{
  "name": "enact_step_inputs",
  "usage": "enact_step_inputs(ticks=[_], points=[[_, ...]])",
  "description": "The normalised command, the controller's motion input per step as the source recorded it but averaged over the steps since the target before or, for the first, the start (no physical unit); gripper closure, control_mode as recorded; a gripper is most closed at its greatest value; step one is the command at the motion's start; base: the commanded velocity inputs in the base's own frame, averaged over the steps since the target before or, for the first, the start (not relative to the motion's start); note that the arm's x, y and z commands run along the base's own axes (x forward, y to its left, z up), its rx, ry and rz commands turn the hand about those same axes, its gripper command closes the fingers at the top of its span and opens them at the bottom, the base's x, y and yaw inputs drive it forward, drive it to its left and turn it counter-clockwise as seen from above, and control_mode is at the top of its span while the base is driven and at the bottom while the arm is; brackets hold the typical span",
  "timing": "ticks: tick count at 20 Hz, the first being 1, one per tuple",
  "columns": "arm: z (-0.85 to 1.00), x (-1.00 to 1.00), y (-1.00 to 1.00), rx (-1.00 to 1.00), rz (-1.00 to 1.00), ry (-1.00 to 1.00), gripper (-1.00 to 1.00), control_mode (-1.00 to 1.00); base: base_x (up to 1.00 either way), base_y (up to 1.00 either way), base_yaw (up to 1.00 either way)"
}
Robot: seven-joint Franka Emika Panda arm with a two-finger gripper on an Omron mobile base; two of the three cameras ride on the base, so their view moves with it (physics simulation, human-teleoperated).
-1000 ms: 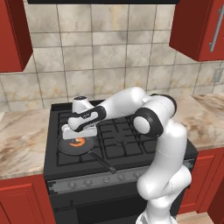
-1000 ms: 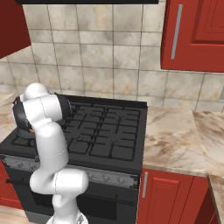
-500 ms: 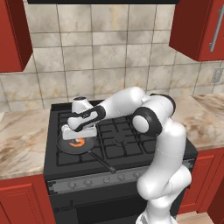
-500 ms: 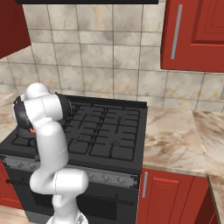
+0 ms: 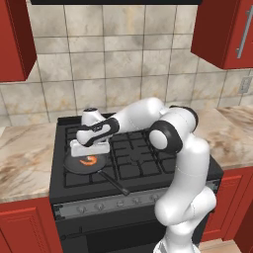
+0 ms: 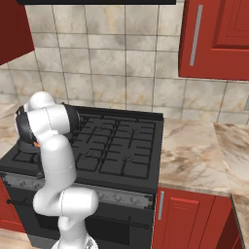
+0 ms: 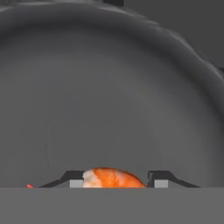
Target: Place the shrimp on the plate and place the mushroom on the same plate.
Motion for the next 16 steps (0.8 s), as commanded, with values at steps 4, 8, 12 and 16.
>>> enact_step_inputs(ticks=[4, 8, 12, 16], points=[[-0.02, -0.04, 0.00, 0.00, 0.00, 0.05, 1.00, -1.00, 0.00, 0.00, 0.00], [-0.01, -0.05, 0.00, 0.00, -0.03, 0.05, 1.00, -1.00, 0.00, 0.00, 0.00], [0.01, -0.08, 0.00, 0.00, -0.05, 0.02, 1.00, -1.00, 0.00, 0.00, 0.00], [0.27, -0.10, 0.00, -0.02, -0.04, 0.00, 1.00, -1.00, 0.00, 0.00, 0.00]])
